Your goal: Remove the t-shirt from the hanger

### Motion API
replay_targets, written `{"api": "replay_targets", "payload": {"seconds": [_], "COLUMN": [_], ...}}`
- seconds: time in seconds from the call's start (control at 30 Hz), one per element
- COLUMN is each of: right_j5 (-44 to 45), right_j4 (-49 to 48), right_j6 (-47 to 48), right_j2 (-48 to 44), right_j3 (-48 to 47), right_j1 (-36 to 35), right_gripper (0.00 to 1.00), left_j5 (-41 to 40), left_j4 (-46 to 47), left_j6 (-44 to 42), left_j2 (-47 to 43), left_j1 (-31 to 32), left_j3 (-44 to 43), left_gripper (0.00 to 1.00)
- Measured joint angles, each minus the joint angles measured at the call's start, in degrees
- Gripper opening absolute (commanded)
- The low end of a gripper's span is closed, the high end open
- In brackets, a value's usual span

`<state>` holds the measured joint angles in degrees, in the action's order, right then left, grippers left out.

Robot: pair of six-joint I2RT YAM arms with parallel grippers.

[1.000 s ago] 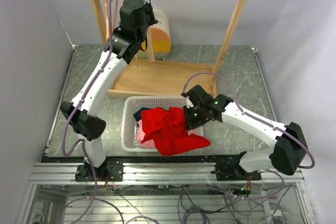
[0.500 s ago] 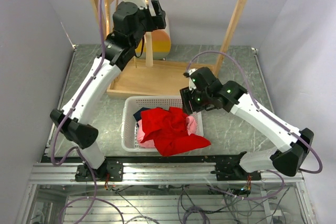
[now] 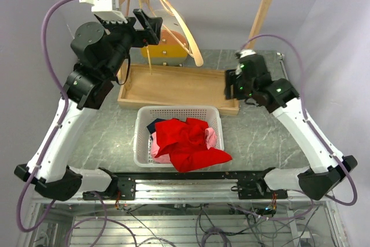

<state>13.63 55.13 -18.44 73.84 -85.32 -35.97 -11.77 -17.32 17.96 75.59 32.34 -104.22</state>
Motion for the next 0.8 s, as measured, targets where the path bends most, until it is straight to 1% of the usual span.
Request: {"api": "replay_targets", "payload": {"seconds": [0.1, 0.2, 0.23, 0.27, 0.3, 0.33, 0.47, 0.53, 0.57, 0.6, 0.63, 0.73, 0.8], "right_j5": [-0.85, -3.65, -4.42, -4.94, -5.35, -5.9, -7.58, -6.62, -5.92, -5.53, -5.16, -4.2, -3.85], "right_j4": [-1.6, -3.54, -4.28, -4.76, -5.16, -5.6, -7.17, -7.37, -7.63, -7.87, -8.31, -9.07, -9.05], "right_j6": [1.46, 2.82, 3.02, 3.04, 2.95, 2.8, 1.81, 1.25, 0.94, 0.72, 0.44, -0.04, -0.15], "right_j2": [-0.87, -2.08, -2.27, -2.4, -2.47, -2.58, -3.98, -5.49, -6.4, -7.23, -8.44, -12.31, -14.47], "right_j3": [-0.22, -0.22, -0.22, -0.22, -0.22, -0.17, 0.44, 0.7, 0.85, 1.07, 1.53, 3.39, 4.15], "right_j1": [10.67, 23.15, 27.39, 30.64, 33.07, 34.73, 38.99, 40.0, 40.19, 40.26, 40.26, 40.26, 40.26], "right_gripper": [0.61, 0.61, 0.61, 0.61, 0.62, 0.62, 0.63, 0.67, 0.75, 0.91, 0.98, 1.0, 1.0], "left_j5": [-0.83, -3.23, -4.2, -5.77, -7.23, -8.87, -18.1, -22.34, -23.87, -25.33, -26.58, -29.0, -29.22], "left_j4": [-1.77, -3.34, -3.91, -4.61, -5.44, -6.19, -9.9, -11.39, -11.85, -12.15, -12.68, -14.21, -14.91], "left_j6": [-0.24, -0.83, -1.07, -1.46, -1.84, -2.25, -3.61, -3.85, -3.85, -3.82, -3.78, -3.13, -2.43], "left_j2": [-3.32, -6.91, -7.96, -9.14, -10.05, -10.84, -13.7, -15.39, -16.22, -17.27, -18.27, -20.81, -21.46], "left_j1": [0.0, 0.0, 0.0, 0.0, 0.0, 0.0, -0.22, -0.87, -1.31, -2.05, -2.95, -6.21, -7.98], "left_j3": [1.92, 5.35, 6.36, 7.58, 8.46, 9.16, 12.41, 14.86, 16.11, 17.66, 19.08, 22.29, 23.41], "left_gripper": [1.0, 0.99, 0.96, 0.91, 0.95, 0.99, 0.99, 0.99, 0.99, 0.99, 0.99, 0.99, 0.99]}}
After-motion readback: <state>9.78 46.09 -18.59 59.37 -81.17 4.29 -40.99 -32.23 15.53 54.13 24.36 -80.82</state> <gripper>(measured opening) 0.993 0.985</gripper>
